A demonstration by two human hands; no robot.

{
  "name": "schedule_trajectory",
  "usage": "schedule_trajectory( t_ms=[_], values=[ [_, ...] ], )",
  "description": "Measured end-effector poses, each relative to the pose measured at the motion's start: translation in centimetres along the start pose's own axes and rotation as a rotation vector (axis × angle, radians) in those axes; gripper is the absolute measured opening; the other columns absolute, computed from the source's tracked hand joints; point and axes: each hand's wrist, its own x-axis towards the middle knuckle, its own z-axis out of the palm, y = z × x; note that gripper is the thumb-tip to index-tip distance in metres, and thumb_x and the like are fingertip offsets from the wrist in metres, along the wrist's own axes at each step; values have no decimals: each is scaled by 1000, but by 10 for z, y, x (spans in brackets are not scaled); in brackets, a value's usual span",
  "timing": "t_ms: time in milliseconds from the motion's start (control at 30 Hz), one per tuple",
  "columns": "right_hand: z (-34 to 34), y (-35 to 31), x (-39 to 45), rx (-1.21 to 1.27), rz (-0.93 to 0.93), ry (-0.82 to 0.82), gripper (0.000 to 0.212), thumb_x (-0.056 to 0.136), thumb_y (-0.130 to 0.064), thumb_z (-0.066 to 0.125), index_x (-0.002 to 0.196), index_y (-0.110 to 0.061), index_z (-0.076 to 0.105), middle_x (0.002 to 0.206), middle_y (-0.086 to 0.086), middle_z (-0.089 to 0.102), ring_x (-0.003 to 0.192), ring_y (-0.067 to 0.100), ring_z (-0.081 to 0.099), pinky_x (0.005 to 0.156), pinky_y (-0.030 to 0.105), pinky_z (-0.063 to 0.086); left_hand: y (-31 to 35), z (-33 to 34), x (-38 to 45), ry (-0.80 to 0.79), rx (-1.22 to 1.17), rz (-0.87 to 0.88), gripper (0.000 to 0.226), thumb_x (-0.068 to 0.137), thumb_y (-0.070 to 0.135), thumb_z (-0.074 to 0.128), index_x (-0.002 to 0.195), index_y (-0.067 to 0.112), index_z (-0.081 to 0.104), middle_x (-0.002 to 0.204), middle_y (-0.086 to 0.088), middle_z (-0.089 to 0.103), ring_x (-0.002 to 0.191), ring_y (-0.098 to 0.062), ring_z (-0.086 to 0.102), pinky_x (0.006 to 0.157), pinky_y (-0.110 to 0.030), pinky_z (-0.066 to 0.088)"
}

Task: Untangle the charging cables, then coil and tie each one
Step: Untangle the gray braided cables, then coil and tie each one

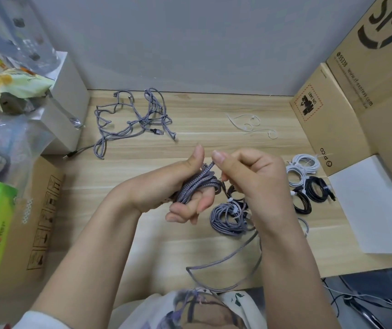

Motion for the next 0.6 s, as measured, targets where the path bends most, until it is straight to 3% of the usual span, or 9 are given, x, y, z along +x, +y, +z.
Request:
schedule_trajectory(
  t_ms=[100,167,400,467,533,600],
  values=[
    [-3,8,5,-78,20,29,36,72,-24,76,44,-20,55,43,-8,37,48,13,29,50,19,27,-3,3,-1,-142,-160,139,66,82,76,26,65,21,58,39,13,32,32,-7,34,67,-25,49],
    [-2,12,7,-82,45,6,38,72,-31,75,42,-21,54,44,-9,36,47,10,27,48,16,25,-5,4,0,-197,-285,245,61,88,69,27,70,19,59,40,8,28,32,-11,34,68,-24,50],
    [-1,21,13,15,165,-170,38,83,-45,52,55,-19,46,48,-8,32,41,2,22,40,14,15,1,5,3,-277,-627,492,45,98,50,32,77,16,51,41,3,21,39,-19,35,74,-28,45],
    [0,21,13,9,214,-211,39,79,-45,46,61,-10,47,46,-10,34,39,0,23,40,17,13,3,7,3,-269,-758,550,39,99,44,36,75,14,44,42,2,21,43,-22,37,77,-31,45],
    [0,21,15,-29,253,-243,52,81,-46,42,72,5,51,44,-10,31,36,1,20,41,21,11,4,9,3,-211,-909,605,36,98,36,42,79,7,50,45,-2,27,47,-23,37,80,-35,42],
    [3,26,15,-70,306,-252,48,90,-44,40,76,1,50,43,-10,27,37,4,17,45,26,8,8,10,3,-48,-974,672,30,97,28,47,88,-1,51,56,-8,34,52,-25,38,86,-37,38]
  ],
)
